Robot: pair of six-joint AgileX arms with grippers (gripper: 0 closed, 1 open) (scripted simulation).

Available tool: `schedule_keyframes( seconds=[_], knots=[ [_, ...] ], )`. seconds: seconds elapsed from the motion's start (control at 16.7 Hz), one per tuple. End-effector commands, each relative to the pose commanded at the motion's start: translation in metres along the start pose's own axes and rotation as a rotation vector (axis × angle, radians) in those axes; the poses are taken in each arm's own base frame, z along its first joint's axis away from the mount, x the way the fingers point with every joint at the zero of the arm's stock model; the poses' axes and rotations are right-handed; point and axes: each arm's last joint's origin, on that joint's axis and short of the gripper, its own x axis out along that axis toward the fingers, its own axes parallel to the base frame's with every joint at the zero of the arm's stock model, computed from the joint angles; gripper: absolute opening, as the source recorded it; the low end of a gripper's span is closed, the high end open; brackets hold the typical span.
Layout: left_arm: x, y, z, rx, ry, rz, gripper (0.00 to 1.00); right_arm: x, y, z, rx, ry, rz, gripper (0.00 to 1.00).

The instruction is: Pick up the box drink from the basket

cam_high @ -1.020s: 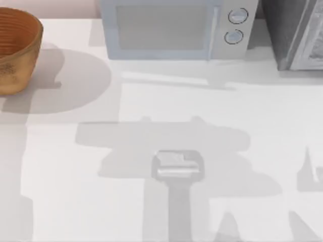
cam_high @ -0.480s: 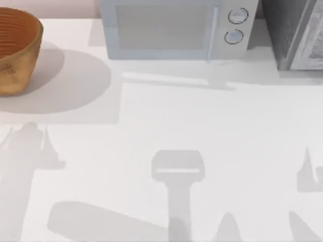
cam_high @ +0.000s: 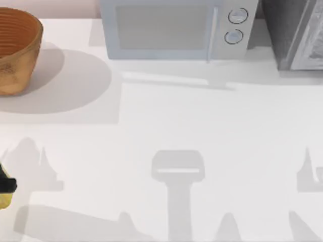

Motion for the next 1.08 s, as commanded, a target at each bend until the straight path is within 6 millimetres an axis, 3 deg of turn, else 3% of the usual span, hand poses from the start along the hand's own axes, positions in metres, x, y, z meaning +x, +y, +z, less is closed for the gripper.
schedule_keyframes(
  seconds=[0.54, 1.08],
  knots=[
    [0.008, 0.001, 0.003, -0.005, 0.028, 0.078, 0.0, 0.0, 0.0, 0.0, 0.0, 0.0, 0.0, 1.0],
    [0.046, 0.001, 0.028, -0.006, -0.004, 0.358, 0.0, 0.0, 0.0, 0.0, 0.0, 0.0, 0.0, 1.0]
  ],
)
